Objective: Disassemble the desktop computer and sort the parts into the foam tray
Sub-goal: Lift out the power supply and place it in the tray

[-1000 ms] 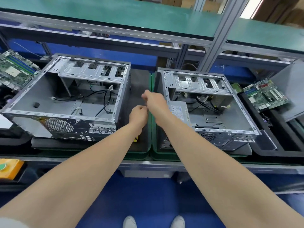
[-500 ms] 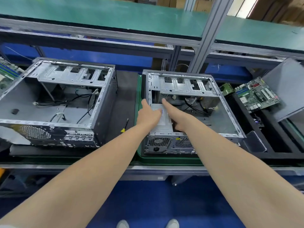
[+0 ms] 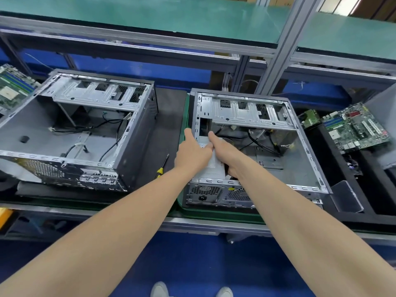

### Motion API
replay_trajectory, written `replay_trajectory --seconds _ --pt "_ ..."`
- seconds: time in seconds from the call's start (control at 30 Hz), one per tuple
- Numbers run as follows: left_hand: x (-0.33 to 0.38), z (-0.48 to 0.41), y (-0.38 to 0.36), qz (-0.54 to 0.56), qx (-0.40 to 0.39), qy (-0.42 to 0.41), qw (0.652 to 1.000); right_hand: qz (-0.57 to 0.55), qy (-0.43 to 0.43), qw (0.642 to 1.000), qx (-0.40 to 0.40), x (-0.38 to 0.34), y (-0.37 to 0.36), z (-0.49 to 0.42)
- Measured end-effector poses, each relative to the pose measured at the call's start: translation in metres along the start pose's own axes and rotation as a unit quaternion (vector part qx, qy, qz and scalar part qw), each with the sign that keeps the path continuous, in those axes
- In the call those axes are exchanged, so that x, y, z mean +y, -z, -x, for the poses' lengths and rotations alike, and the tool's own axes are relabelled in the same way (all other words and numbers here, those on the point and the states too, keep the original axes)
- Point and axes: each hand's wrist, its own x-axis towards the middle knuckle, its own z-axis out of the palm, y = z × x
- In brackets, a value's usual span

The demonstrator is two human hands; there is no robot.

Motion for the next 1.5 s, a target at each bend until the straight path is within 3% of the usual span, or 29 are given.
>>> replay_trajectory --seconds 0.2,0.4,0.57,0.7,1.0,1.5 --pt "-0.001 0.000 -0.001 -0.025 0.002 -0.002 1.000 0.056 0.046 0.996 0.047 0.002 0.002 -0.003" --pt "0.002 0.004 0.001 -0.040 0.006 0.000 0.999 0.070 0.045 0.996 0.037 -0.006 0.003 0.005" --pt "-0.003 0.006 0.003 -0.017 -0.012 -0.001 1.000 -0.003 -0.036 0.999 -0.028 -0.005 0.008 0.017" --pt "-0.007 0.004 0.000 0.008 -0.011 0.054 0.998 -0.006 -0.051 0.996 -0.069 -0.003 0.013 0.018" --pt "-0.005 -0.003 -0.003 -0.032 0.010 0.054 0.998 0.034 0.004 0.999 -0.027 -0.001 0.007 0.006" --pt "-0.008 -0.002 -0.003 -0.022 0.014 0.049 0.998 0.046 0.023 0.999 0.006 -0.003 0.005 0.008"
